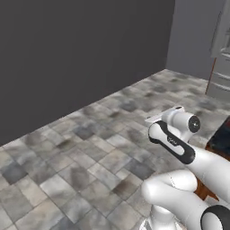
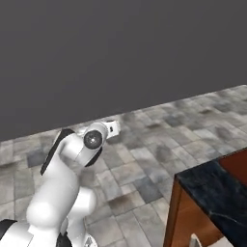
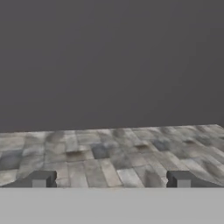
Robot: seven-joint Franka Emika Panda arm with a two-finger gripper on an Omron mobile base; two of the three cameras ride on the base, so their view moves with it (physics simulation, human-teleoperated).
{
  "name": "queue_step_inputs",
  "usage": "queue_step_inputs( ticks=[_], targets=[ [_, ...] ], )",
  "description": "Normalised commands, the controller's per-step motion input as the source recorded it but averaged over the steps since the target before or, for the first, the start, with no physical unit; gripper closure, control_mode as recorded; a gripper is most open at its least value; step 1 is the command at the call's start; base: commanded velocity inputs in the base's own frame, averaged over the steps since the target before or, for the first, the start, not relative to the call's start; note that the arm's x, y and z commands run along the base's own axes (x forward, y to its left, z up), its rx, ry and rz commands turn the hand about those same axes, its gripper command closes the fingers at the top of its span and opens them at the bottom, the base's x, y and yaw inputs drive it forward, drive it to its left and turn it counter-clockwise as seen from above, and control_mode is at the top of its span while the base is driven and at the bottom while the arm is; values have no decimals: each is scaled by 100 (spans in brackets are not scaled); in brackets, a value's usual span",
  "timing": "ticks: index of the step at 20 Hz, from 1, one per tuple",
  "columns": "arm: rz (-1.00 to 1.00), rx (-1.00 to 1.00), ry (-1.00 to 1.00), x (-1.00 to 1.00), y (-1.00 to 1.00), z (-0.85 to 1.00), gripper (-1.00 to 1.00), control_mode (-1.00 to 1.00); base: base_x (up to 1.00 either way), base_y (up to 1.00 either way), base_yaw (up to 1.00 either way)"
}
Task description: Take the cakes from the fridge and place them on the empty tray on the dining counter.
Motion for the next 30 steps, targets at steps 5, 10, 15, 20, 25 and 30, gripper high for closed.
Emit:
queue_step_inputs(
  ticks=[5, 10, 15, 20, 25, 30],
  targets=[
    [0, 0, 0, 0, 0, 0, -100, 100, 100, 0, -55],
    [0, 0, 0, 0, 0, 0, -100, 100, 100, 1, -54],
    [0, 0, 0, 0, 0, 0, -100, 100, 100, 9, -53],
    [0, 0, 0, 0, 0, 0, -100, 100, 100, 13, -52],
    [0, 0, 0, 0, 0, 0, -100, 100, 100, 18, -51],
    [0, 0, 0, 0, 0, 0, -100, 100, 100, 58, -41]
  ],
)
